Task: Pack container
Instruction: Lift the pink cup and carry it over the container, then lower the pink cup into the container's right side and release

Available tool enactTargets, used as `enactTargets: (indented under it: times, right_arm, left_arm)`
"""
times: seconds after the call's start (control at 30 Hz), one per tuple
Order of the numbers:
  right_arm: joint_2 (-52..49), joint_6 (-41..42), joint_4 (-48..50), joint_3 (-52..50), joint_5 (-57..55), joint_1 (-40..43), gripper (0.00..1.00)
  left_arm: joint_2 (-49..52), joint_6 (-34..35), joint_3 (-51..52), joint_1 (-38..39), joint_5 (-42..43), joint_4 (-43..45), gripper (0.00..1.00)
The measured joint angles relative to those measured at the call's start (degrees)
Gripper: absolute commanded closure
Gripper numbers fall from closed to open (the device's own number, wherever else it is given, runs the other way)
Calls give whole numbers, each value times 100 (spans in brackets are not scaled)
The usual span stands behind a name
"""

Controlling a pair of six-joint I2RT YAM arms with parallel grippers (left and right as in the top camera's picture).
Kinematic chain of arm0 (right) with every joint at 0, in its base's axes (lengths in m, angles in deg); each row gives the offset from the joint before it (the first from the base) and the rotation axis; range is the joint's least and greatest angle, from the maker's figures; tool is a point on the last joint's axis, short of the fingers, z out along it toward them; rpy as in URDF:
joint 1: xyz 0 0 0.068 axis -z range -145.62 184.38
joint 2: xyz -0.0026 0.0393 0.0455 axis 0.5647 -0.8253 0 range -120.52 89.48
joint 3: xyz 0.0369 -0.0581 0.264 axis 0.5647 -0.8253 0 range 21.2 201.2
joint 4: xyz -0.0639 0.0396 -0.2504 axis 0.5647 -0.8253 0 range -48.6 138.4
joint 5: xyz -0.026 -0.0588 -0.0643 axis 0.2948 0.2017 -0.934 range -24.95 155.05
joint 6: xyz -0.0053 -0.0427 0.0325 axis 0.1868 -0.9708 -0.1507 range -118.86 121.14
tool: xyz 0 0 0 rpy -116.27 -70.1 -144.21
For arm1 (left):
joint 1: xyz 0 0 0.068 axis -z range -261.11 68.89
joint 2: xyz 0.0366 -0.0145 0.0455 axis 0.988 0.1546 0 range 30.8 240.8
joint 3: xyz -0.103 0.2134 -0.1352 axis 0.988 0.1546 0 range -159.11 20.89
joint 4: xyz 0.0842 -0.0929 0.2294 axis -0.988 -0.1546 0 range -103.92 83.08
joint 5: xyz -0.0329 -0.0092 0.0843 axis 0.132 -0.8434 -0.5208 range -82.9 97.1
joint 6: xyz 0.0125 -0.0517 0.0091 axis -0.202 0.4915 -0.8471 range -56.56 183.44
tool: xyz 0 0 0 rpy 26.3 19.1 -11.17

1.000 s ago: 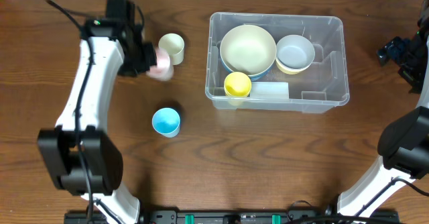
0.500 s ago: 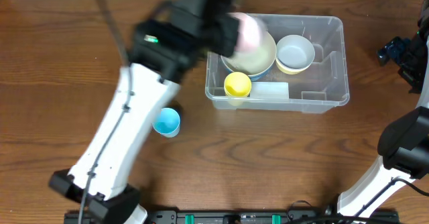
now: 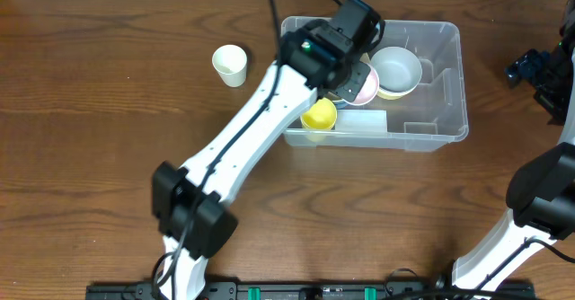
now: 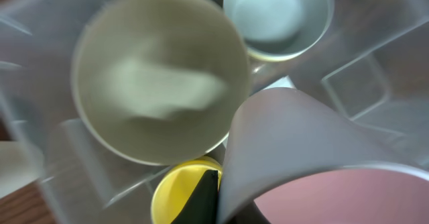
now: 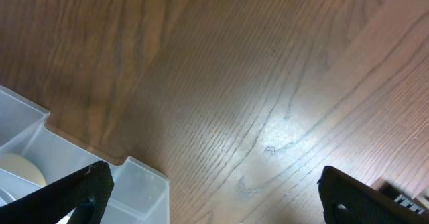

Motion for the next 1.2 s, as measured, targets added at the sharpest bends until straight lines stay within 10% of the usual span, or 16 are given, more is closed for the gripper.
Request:
enactTargets:
  times: [1.2]
  right_arm:
    - [0,0,0,0,0,0,1]
  left_arm:
    - [737,-24,160,0,437,-238,94]
